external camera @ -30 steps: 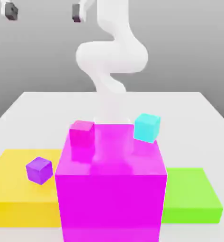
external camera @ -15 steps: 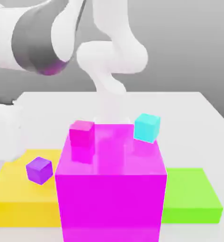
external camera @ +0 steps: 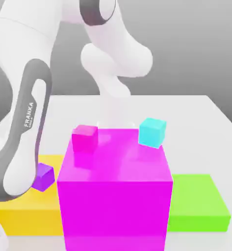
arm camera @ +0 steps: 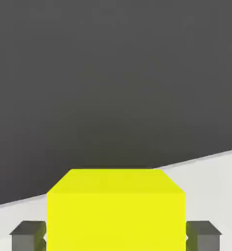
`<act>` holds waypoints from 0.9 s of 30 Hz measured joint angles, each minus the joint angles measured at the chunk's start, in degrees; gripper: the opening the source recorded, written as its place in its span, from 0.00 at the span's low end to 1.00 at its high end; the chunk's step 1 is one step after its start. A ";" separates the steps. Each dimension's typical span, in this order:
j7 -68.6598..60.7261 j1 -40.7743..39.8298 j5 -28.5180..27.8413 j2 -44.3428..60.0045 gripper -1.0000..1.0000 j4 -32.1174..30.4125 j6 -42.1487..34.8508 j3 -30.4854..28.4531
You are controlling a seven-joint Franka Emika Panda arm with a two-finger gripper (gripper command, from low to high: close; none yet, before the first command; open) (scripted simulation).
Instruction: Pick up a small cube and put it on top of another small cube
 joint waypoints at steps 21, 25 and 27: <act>13.93 11.09 -10.25 -36.20 0.00 -16.84 -18.55 -1.27; 17.37 12.46 -12.13 -44.62 0.00 -21.18 -22.46 0.24; 18.89 12.72 -12.79 -48.79 0.00 -23.34 -24.44 1.18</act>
